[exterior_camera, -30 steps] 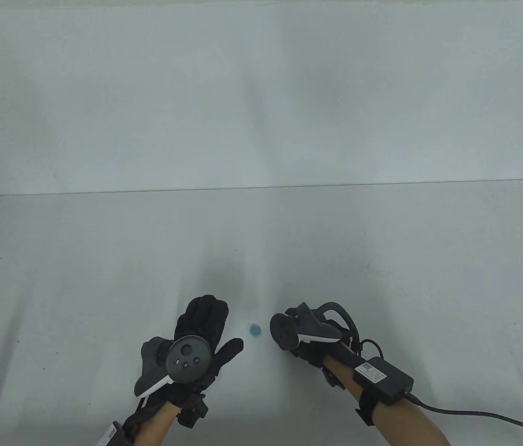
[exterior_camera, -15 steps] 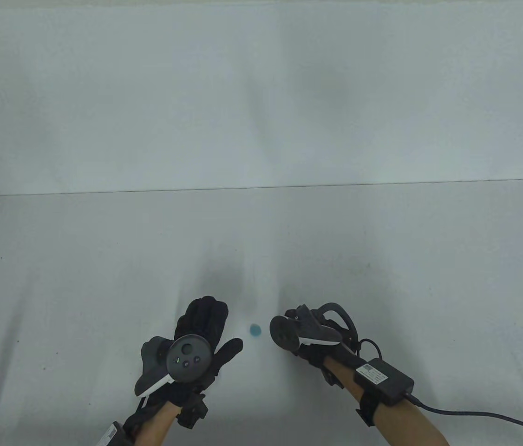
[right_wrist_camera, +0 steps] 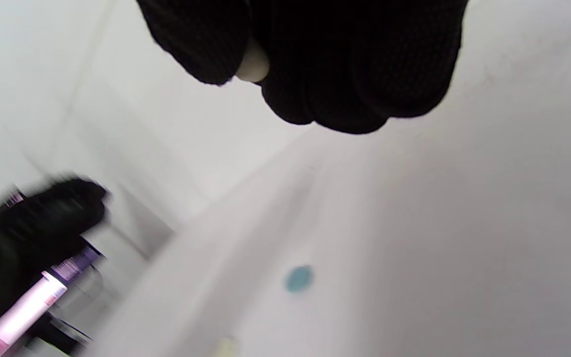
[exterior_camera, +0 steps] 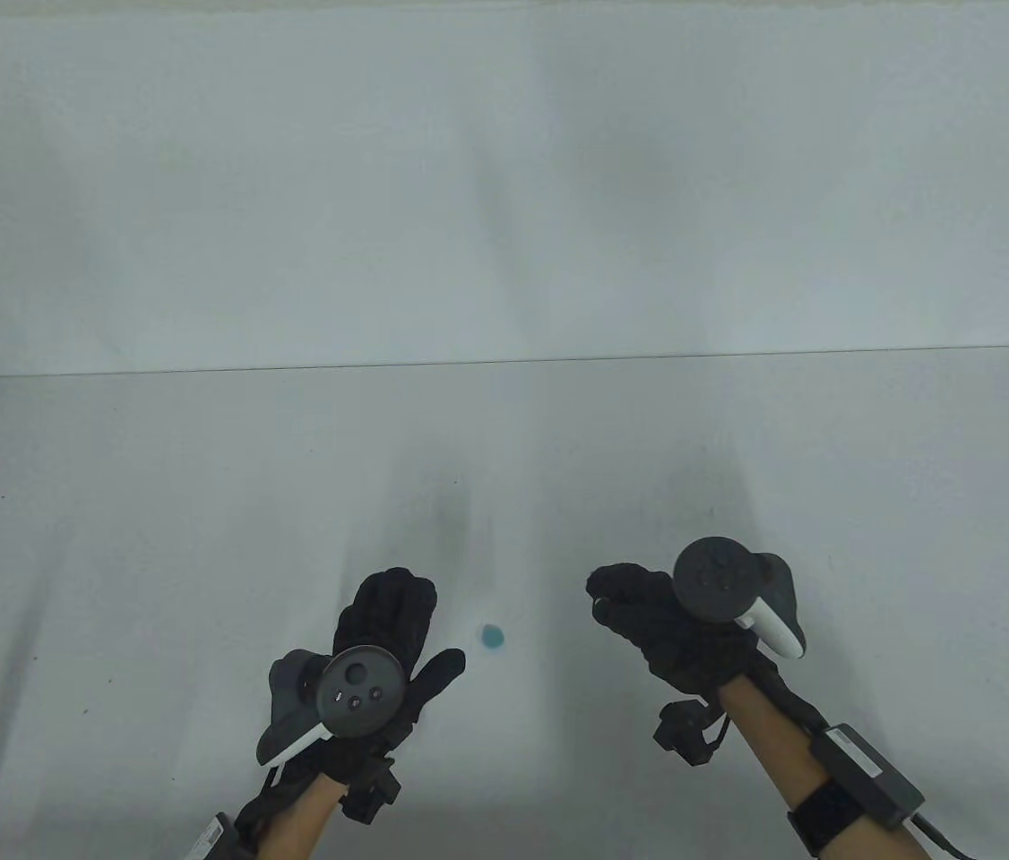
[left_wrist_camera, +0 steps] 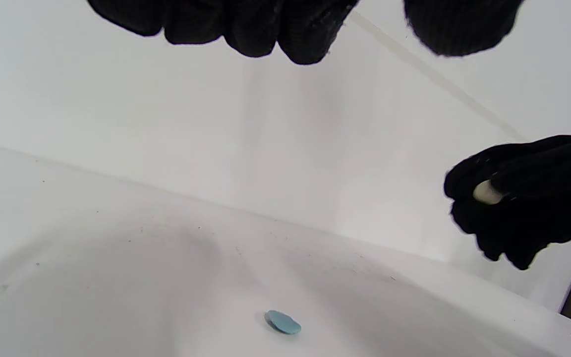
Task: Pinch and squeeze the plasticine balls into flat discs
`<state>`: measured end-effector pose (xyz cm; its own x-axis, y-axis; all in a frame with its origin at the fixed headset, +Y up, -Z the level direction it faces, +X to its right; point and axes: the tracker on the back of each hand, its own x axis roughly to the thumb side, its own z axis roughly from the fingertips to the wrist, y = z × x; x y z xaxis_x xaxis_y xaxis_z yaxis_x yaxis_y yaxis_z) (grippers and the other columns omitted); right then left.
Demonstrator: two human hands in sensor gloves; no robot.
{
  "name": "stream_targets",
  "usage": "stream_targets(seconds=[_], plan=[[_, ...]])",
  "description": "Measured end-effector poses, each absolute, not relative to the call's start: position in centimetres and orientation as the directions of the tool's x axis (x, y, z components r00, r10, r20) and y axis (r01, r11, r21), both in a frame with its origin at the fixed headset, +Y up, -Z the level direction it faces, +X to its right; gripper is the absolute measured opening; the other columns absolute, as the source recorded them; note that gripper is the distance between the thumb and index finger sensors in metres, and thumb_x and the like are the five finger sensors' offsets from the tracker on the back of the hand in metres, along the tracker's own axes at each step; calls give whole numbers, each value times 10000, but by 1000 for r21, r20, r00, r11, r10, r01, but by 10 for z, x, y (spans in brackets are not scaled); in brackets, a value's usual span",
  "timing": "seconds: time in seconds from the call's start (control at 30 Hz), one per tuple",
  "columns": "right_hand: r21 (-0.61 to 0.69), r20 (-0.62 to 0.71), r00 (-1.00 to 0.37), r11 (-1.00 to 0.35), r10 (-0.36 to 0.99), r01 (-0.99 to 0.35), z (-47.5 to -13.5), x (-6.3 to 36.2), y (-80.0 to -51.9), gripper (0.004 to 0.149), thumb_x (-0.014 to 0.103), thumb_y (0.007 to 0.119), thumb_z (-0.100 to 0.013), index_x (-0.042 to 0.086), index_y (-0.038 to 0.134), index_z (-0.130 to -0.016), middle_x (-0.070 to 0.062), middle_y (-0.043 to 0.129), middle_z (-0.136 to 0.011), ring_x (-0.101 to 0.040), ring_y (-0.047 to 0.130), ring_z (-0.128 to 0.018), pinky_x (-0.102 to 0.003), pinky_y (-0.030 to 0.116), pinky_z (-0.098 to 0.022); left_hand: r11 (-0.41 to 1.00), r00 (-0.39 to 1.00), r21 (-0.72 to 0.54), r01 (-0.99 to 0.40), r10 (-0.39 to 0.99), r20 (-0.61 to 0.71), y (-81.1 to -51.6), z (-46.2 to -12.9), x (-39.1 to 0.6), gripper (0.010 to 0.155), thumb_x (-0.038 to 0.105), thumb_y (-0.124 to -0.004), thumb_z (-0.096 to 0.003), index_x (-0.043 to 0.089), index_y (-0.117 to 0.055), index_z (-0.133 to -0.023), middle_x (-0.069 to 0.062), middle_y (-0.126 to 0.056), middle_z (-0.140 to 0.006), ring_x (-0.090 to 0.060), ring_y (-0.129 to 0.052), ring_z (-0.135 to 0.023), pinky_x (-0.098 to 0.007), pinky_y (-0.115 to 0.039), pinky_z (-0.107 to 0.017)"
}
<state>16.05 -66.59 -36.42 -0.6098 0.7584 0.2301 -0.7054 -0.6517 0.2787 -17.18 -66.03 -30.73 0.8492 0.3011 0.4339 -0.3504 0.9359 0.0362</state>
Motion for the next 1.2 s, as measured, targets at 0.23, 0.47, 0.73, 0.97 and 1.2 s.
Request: stream_targets(seconds=[0.23, 0.47, 0.73, 0.97, 1.2], plan=[[418, 44, -206, -206, 977, -885, -346, 194, -674, 468, 355, 723, -596, 74, 738, -970, -168, 885, -840, -326, 945, -679, -432, 902, -486, 934, 853, 49, -354, 301, 426, -660, -308, -174, 796, 515, -633, -543, 17, -470, -1141, -302, -414, -1161, -574, -434, -1056, -653, -468, -723], [438, -78, -52, -13, 996, -899, -334, 205, -698, 467, 402, 746, -584, 66, 795, -905, -153, 959, -766, -322, 1039, -591, -346, 958, -387, 934, 854, 37, -356, 309, 419, -661, -308, -174, 791, 513, -633, -543, 20, -471, -1139, -301, -416, -1160, -573, -434, -1056, -651, -470, -724], [430, -97, -66, -18, 993, -903, -333, 194, -707, 419, 260, 685, -598, 38, 746, -949, -192, 942, -776, -300, 1039, -596, -326, 966, -421, 932, 853, 30, -362, 318, 414, -661, -308, -179, 787, 507, -635, -545, 17, -472, -1138, -300, -418, -1159, -572, -436, -1055, -647, -472, -725], [330, -62, -138, -110, 988, -938, -331, 196, -706, 409, 247, 697, -567, 67, 766, -928, -147, 965, -727, -242, 1057, -552, -286, 981, -396, 933, 852, 29, -359, 315, 417, -662, -309, -180, 782, 500, -636, -547, 14, -474, -1138, -298, -416, -1159, -572, -436, -1054, -643, -471, -726], [366, -137, -70, -15, 988, -931, -332, 196, -716, 428, 231, 620, -616, 33, 675, -991, -218, 856, -843, -346, 956, -664, -381, 922, -483, 933, 857, 33, -359, 315, 409, -663, -309, -181, 775, 489, -638, -550, 12, -471, -1137, -300, -407, -1159, -575, -424, -1054, -645, -460, -726]])
